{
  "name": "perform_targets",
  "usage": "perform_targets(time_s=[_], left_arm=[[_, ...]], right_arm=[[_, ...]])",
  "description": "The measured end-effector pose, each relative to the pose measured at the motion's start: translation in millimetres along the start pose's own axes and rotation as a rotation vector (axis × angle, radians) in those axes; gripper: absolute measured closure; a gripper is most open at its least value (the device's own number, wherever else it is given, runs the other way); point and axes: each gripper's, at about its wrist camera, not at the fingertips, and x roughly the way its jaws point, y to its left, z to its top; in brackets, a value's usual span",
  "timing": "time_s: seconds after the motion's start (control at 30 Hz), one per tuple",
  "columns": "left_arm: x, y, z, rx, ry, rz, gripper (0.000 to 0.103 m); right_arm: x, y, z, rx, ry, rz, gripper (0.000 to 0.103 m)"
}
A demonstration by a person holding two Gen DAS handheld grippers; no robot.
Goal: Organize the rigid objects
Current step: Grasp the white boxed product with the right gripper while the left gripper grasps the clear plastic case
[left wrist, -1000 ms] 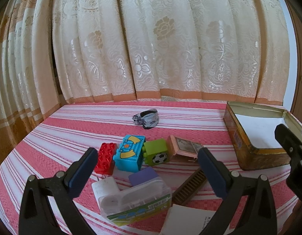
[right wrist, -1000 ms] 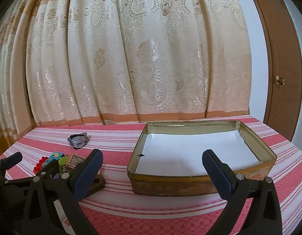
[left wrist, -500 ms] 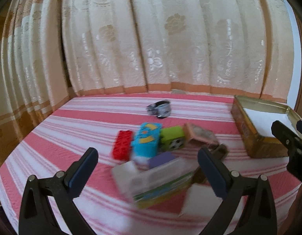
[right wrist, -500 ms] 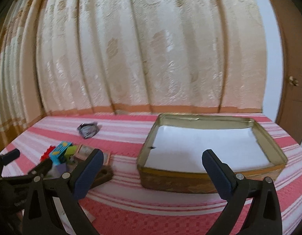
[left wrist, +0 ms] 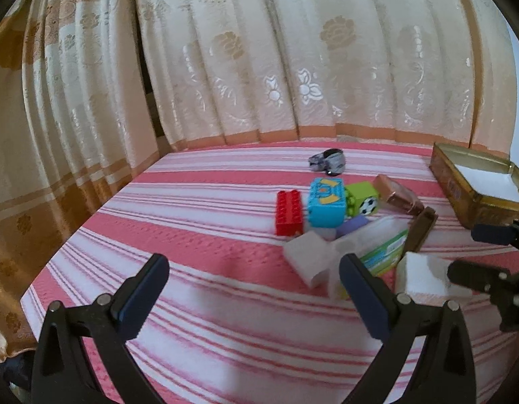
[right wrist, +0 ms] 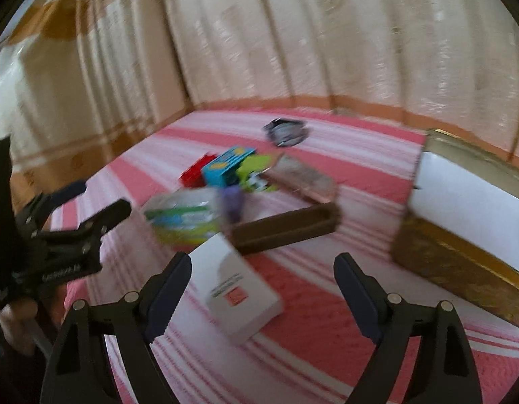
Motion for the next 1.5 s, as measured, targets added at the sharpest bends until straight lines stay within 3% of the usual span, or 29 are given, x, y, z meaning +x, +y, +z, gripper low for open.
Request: perform_targets(time_s=[0.07,0.17,0.3,0.37,0.43,0.47,0.63,0.8,0.97,1.13,1.27,1.4,1.5], left_arm=[[2.1,3.5,-1.5,0.004,0.017,-0.003,0.001],[3.6,5.3,-5.4,0.023,0.037,-0.014,0.001],[4.3,6.5,-8.4,0.028,0.059,-0.057,0.001],[4.1,5.4,-7.0,0.03,0.056,-0.073,0.001],[4.2,3.9,-5.0,0.032,0.053,-0.097,0.001],[5.2,1.9,-3.1,0.035,0.057,-0.117,0.001],[6.3,-11.7,5.1,0.074,0.058,-0.185,0.001],[7.5,-20.9,14.0,0.081,0.052,-0.272,0.006],[23.5,-41.8,23.3,0.141,0.065,-0.304,0.018],[40.5,-58.8,26.5,0.194,0.125,-0.373,0.046],[52.8,-72.7,19.8,0.246,0.174,-0.401,0.052],[56.2,-87.7,15.3,0.298,0.218,-0.431,0.078],[56.1,-90.3,14.6,0.304,0.227,-0.415,0.079]], right_arm=[[5.5,6.0,-1.3,-0.023,0.035,0.017,0.026],[15.8,15.8,-3.1,-0.064,0.097,0.025,0.033],[30.6,29.0,-1.6,-0.154,0.162,0.032,0.034],[36.4,33.3,-2.8,-0.181,0.193,0.033,0.045],[36.7,32.9,-3.2,-0.185,0.189,0.045,0.058],[35.3,31.8,-4.1,-0.18,0.189,0.068,0.06],[23.8,19.7,-4.2,-0.135,0.149,0.109,0.06],[-6.0,-1.3,-0.5,-0.071,0.047,0.155,0.06],[-22.0,-39.1,5.0,0.069,-0.047,0.085,0.06],[-26.6,-54.3,8.4,0.141,-0.078,0.036,0.06],[-30.1,-61.9,9.0,0.175,-0.088,0.03,0.06],[-29.4,-68.7,6.8,0.192,-0.087,-0.004,0.06],[-29.4,-68.6,6.6,0.187,-0.096,-0.034,0.06]])
